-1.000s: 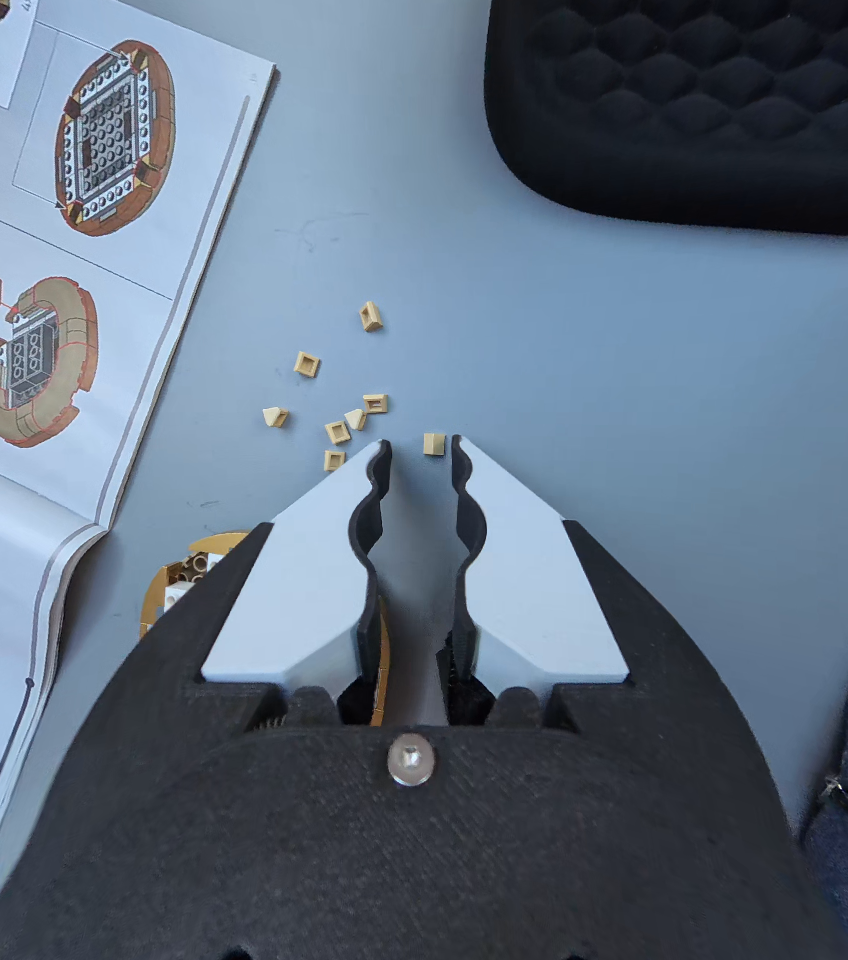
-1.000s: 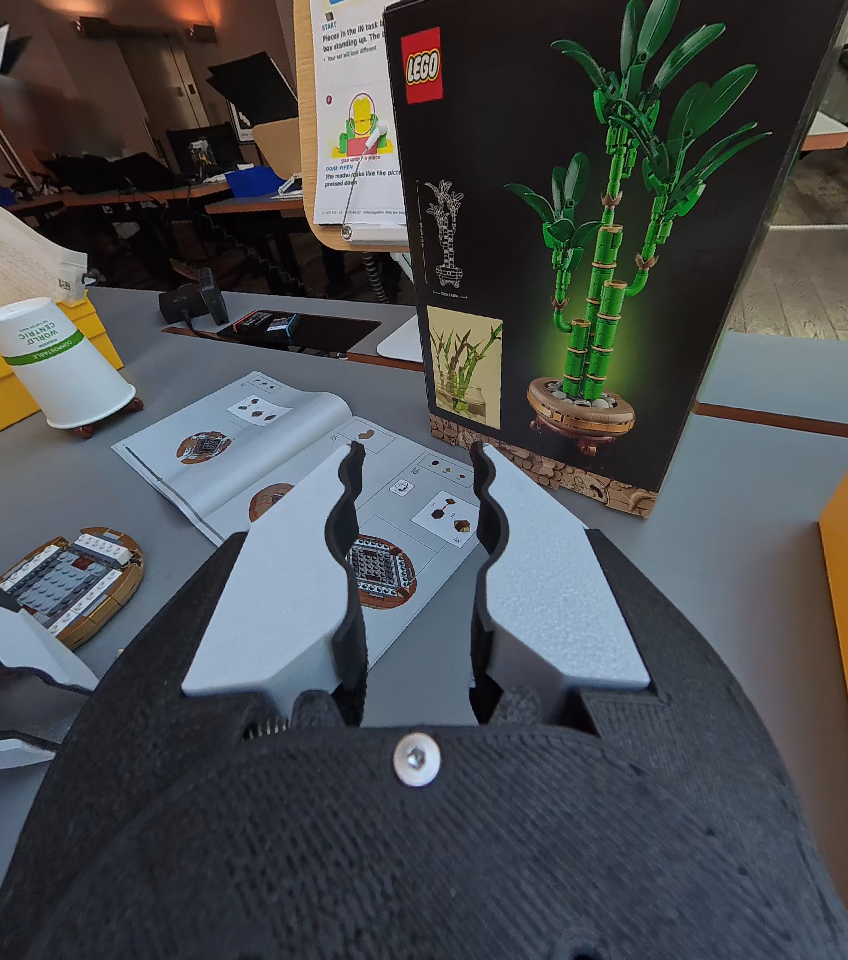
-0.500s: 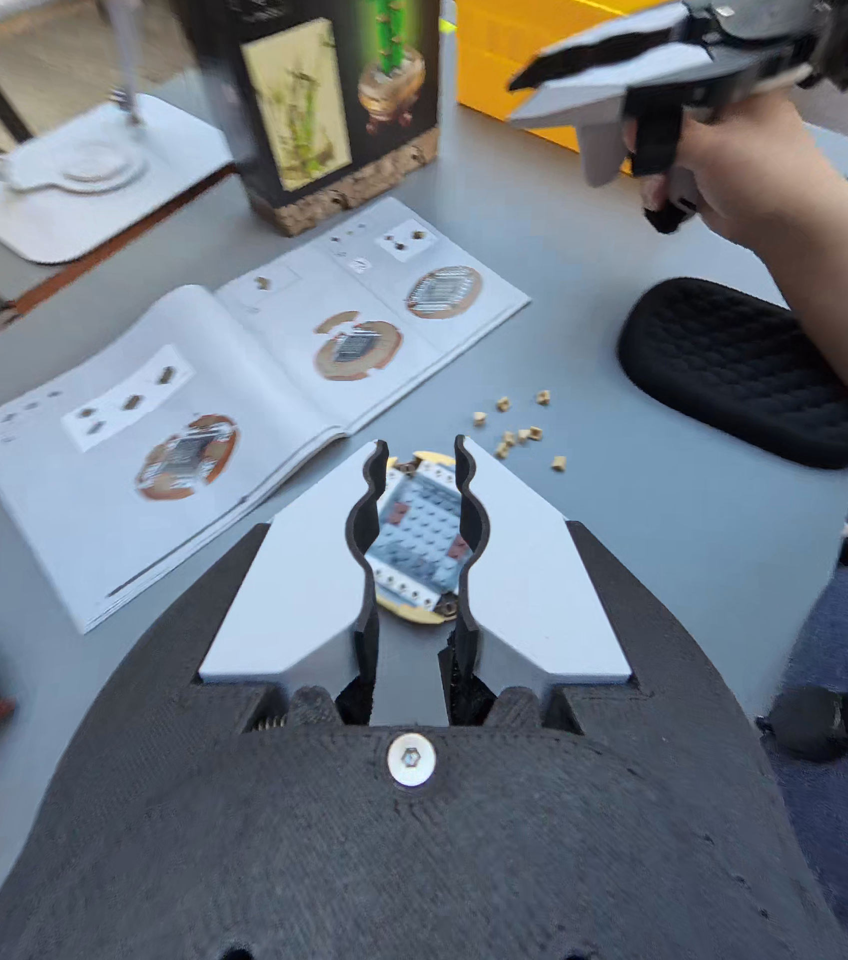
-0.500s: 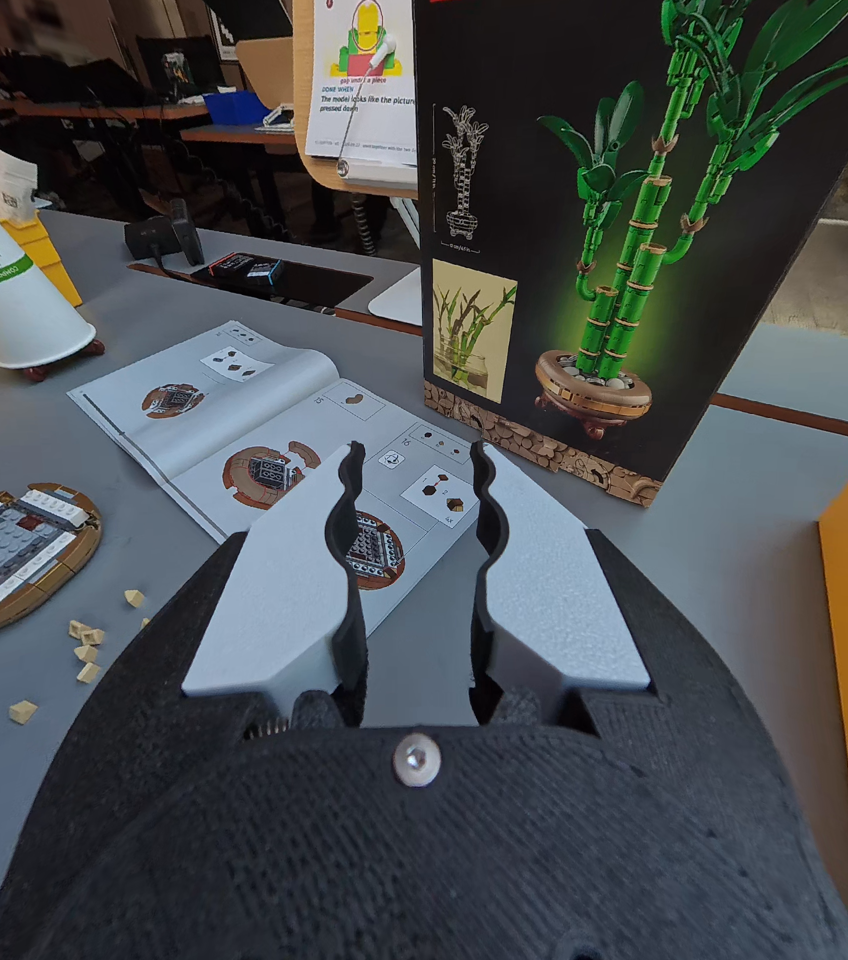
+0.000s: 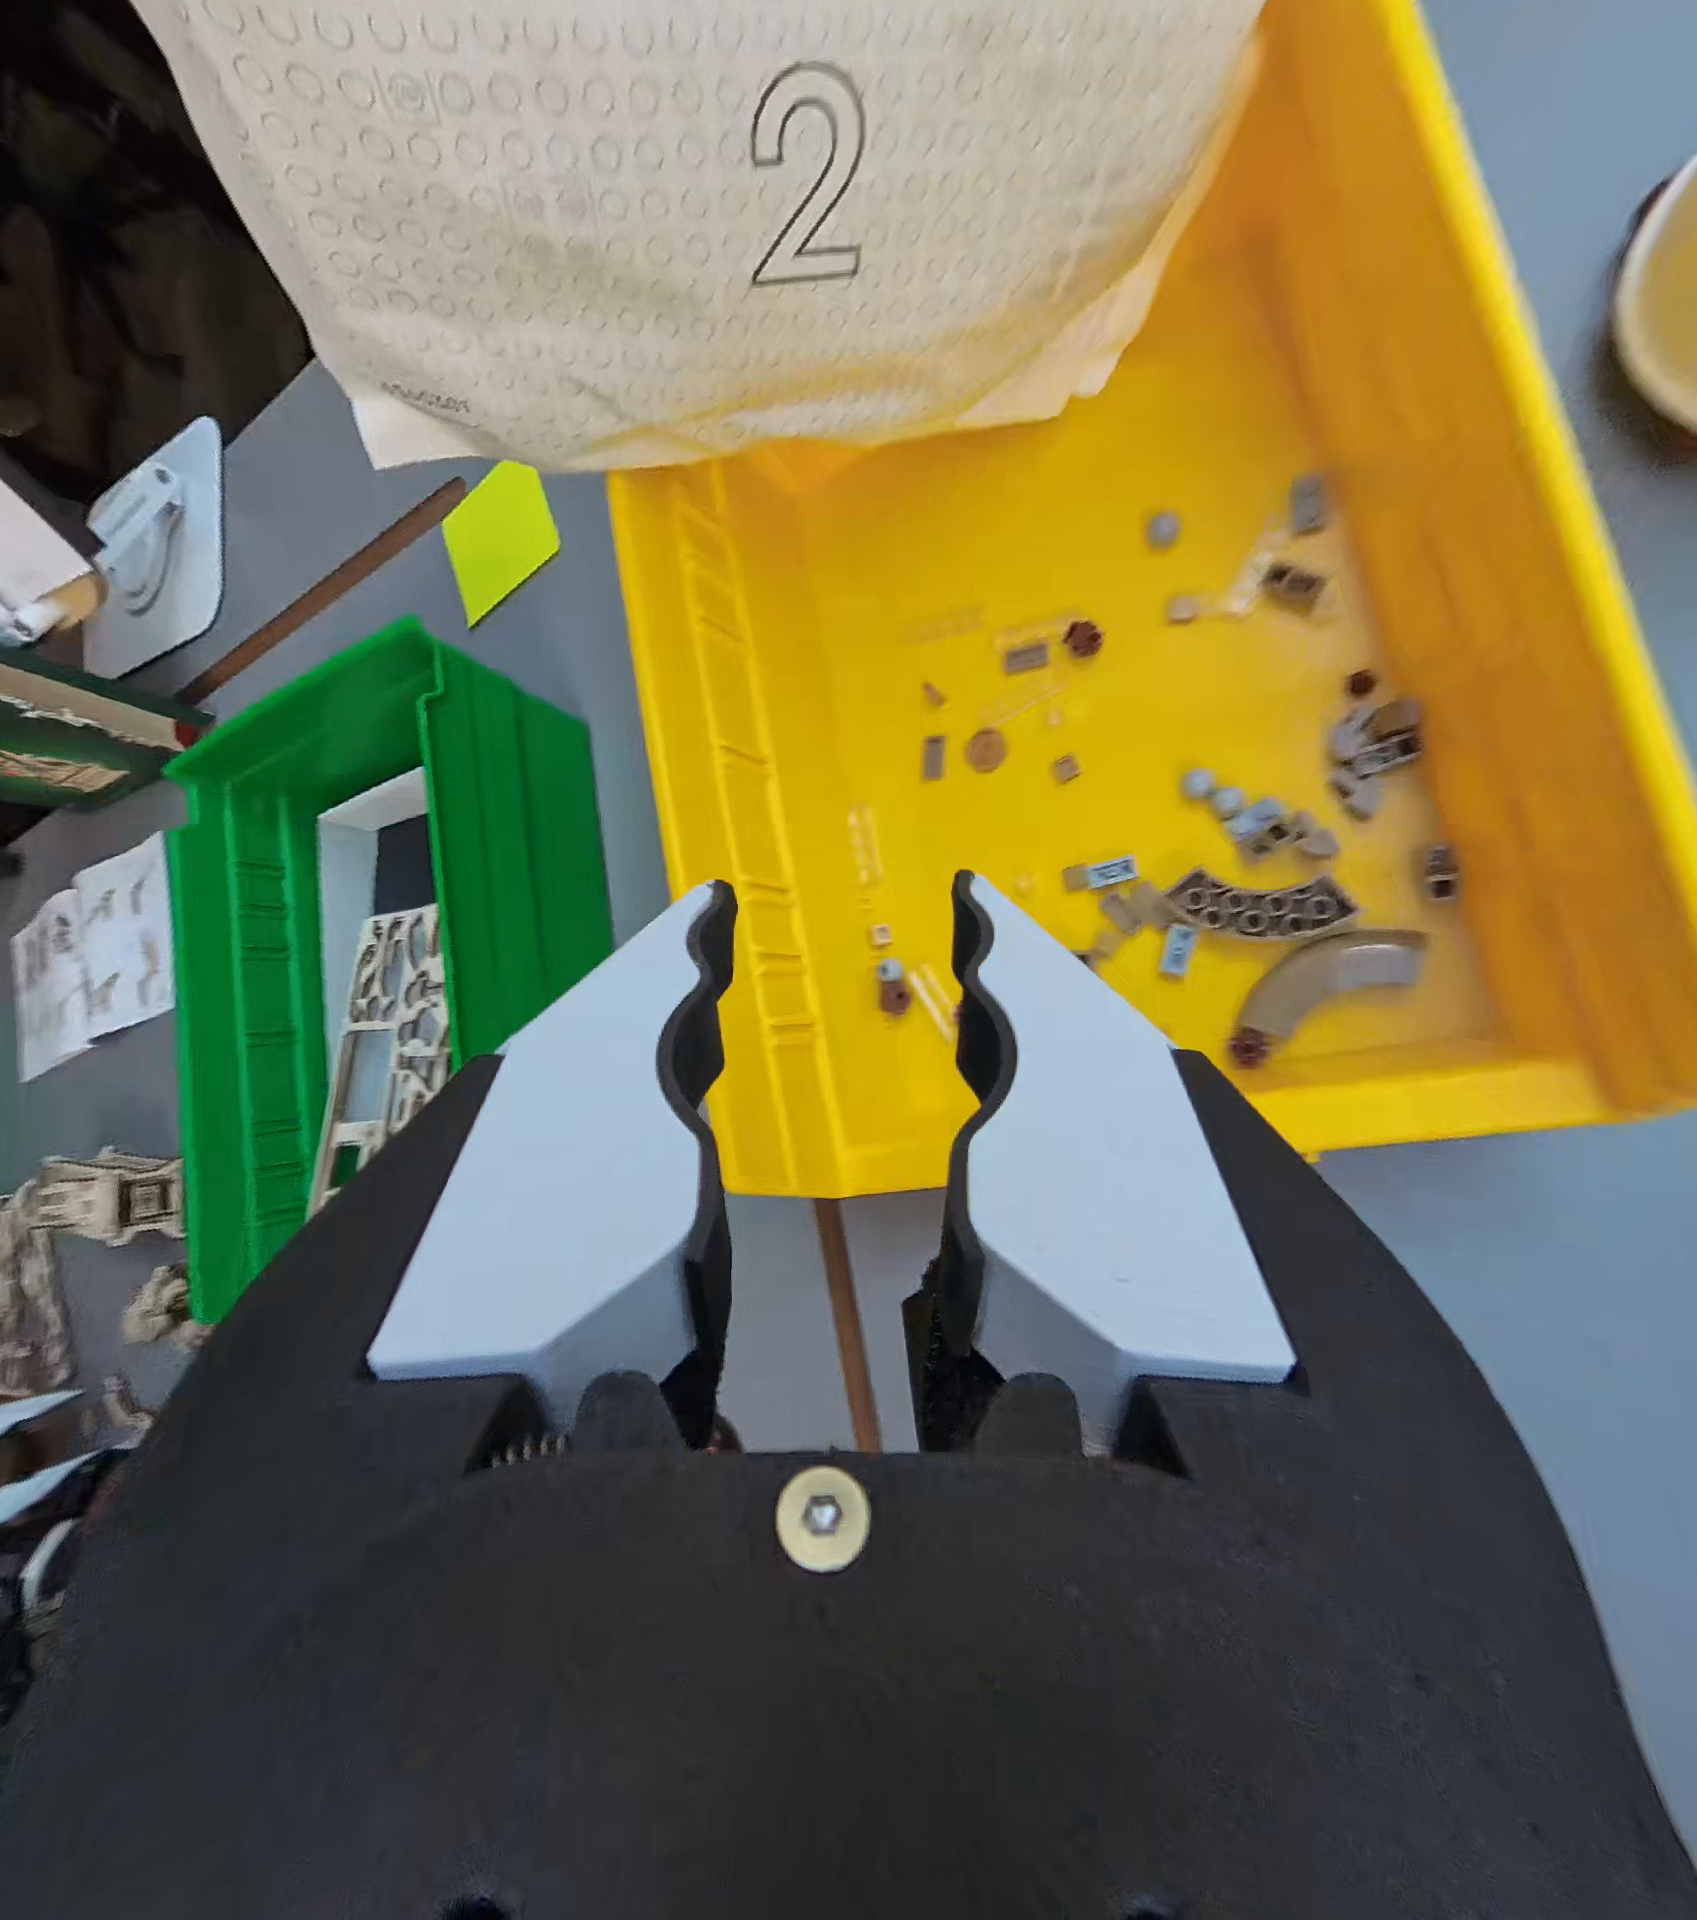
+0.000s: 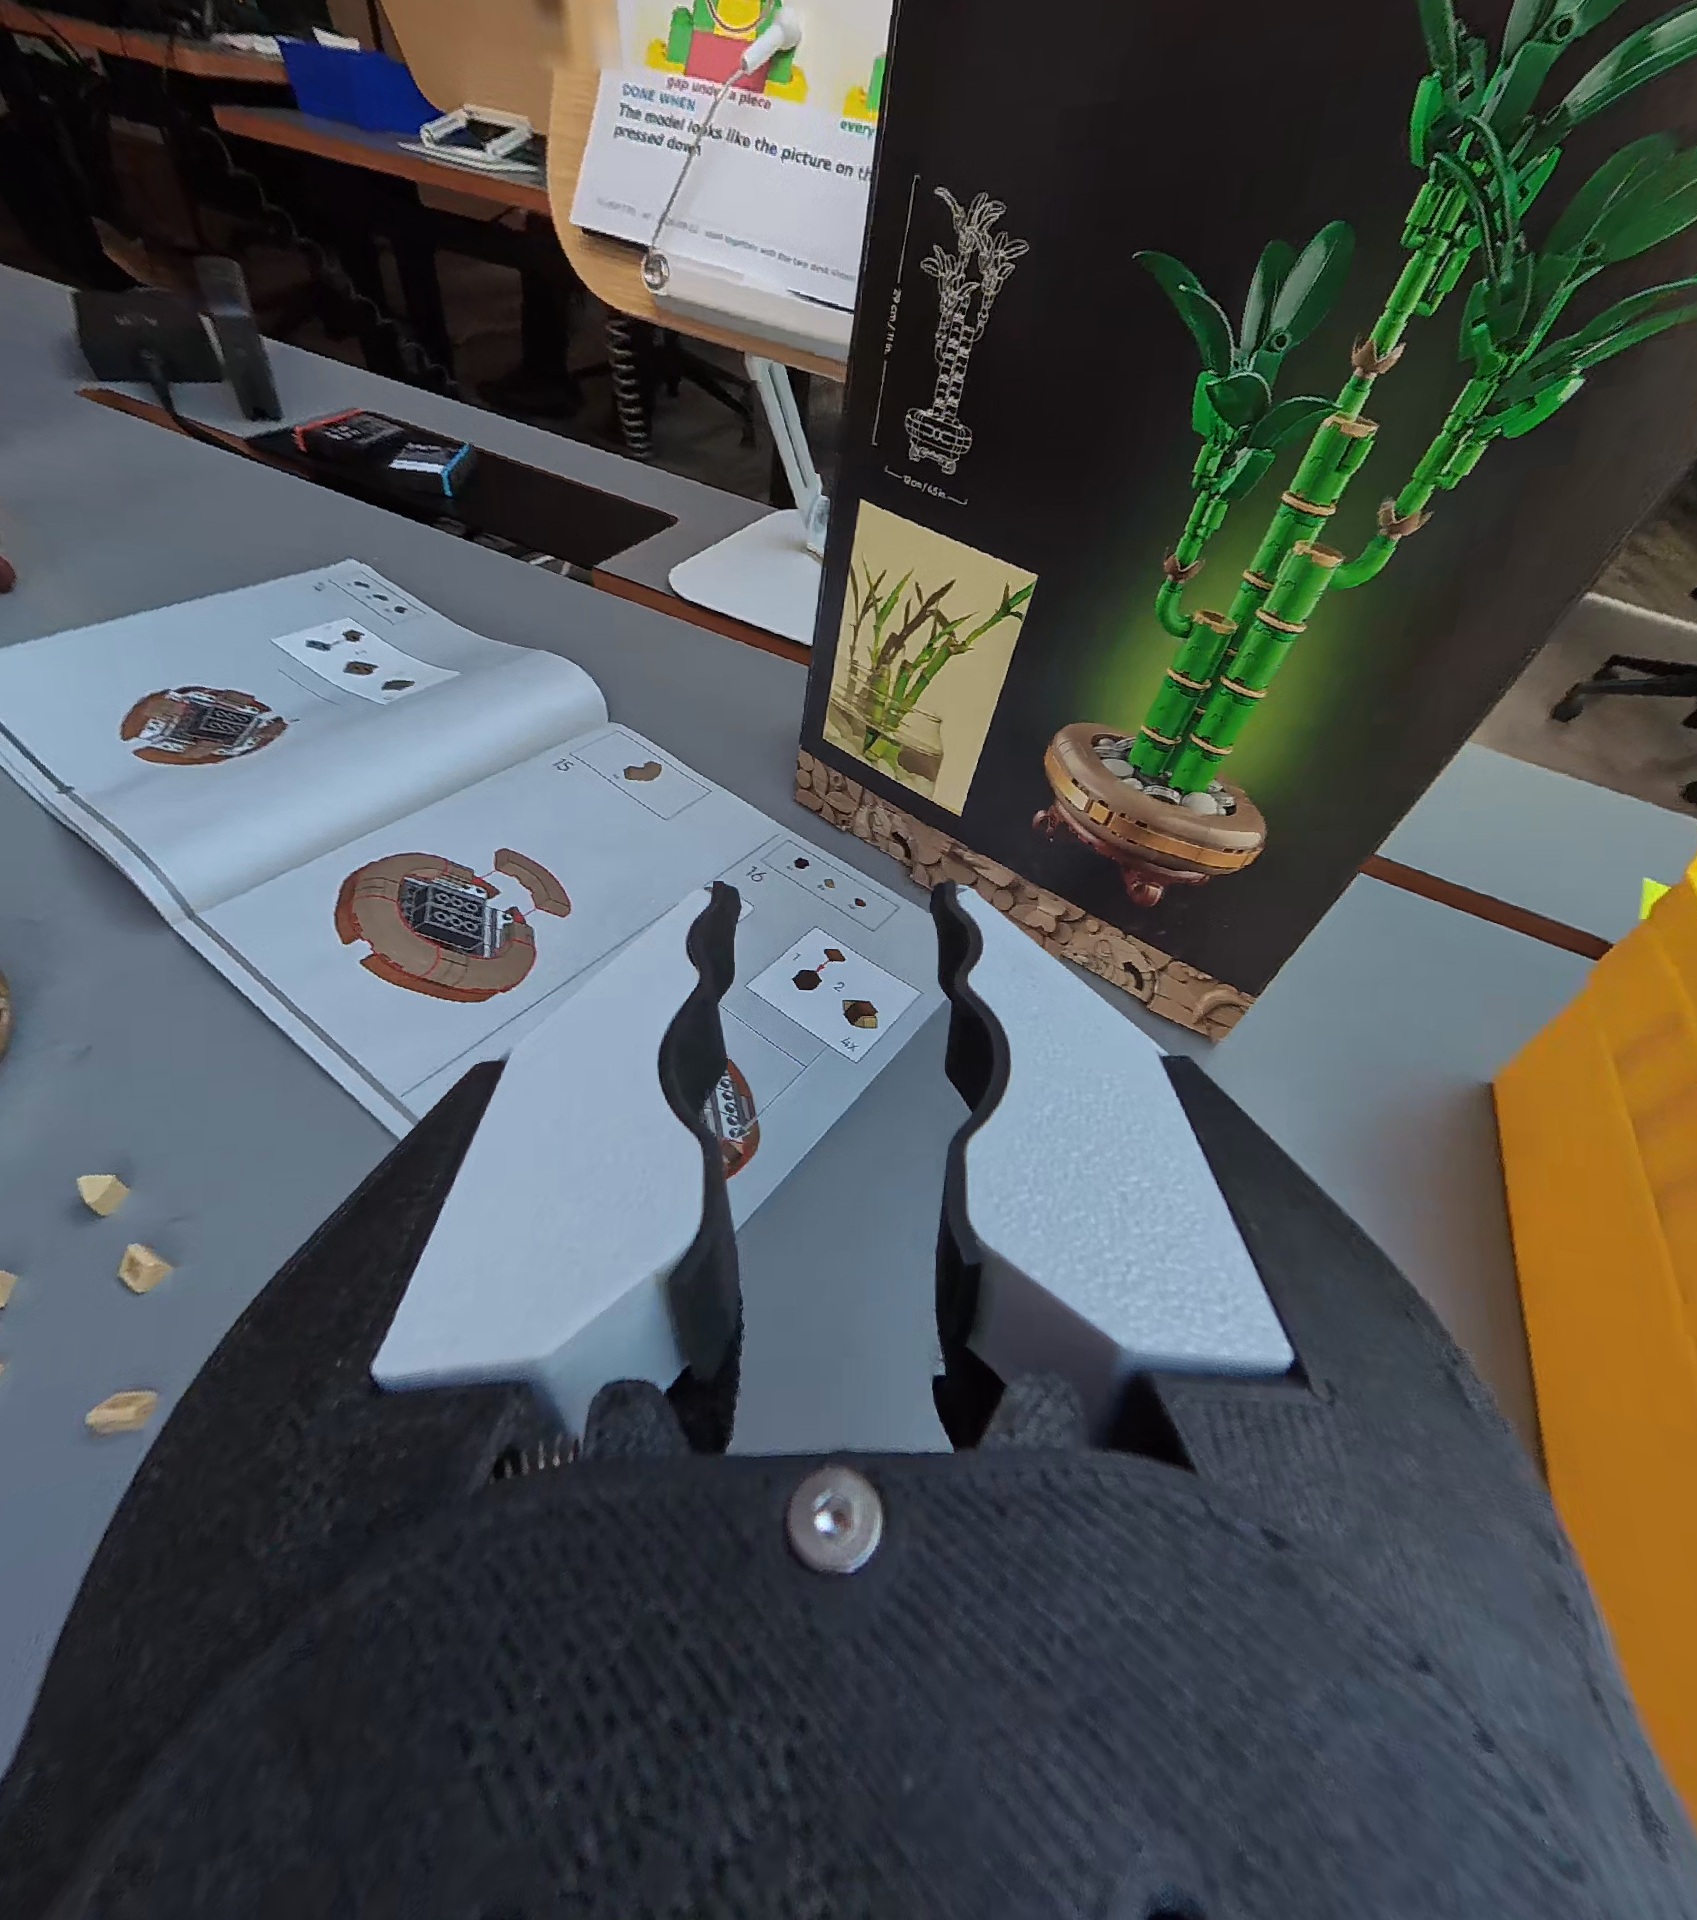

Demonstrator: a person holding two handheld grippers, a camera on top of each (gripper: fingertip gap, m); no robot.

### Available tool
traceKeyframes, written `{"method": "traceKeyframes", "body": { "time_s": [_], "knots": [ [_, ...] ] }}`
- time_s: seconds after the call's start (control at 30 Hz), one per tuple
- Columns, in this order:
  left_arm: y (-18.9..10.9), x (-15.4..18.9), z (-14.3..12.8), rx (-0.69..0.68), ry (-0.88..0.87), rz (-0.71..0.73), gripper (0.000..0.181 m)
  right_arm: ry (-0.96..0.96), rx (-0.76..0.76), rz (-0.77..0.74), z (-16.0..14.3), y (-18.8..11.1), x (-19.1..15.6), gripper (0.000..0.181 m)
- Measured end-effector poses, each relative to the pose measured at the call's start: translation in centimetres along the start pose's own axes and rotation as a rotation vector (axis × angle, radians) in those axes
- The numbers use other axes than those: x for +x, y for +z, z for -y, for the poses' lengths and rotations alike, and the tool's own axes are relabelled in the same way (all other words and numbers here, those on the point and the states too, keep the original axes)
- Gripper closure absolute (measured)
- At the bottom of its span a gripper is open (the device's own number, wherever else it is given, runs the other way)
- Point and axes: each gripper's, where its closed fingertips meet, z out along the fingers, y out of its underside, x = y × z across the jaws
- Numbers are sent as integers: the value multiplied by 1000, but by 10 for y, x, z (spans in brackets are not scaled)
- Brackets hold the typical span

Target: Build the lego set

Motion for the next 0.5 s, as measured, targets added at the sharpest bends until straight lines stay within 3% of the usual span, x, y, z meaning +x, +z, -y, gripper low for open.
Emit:
{"method": "traceKeyframes", "body": {
  "time_s": [0.03,0.07,0.17,0.27,0.33,0.5],
  "knots": [
    [7,-5,-4,-11,43,21,147,-26,-2,-23,0,0,1,143],
    [15,-6,-6,-17,83,29,155,-50,-2,-41,1,-1,0,143],
    [35,-5,-15,-74,125,36,152,-115,-30,-119,0,-1,3,143],
    [47,8,-19,-101,191,-26,161,-226,-72,-194,2,-1,3,143],
    [53,19,-31,-184,292,-97,155,-321,-108,-223,8,2,-3,143],
    [66,27,-56,-331,650,-162,151,-502,-259,-113,42,22,-53,148]
  ]
}}
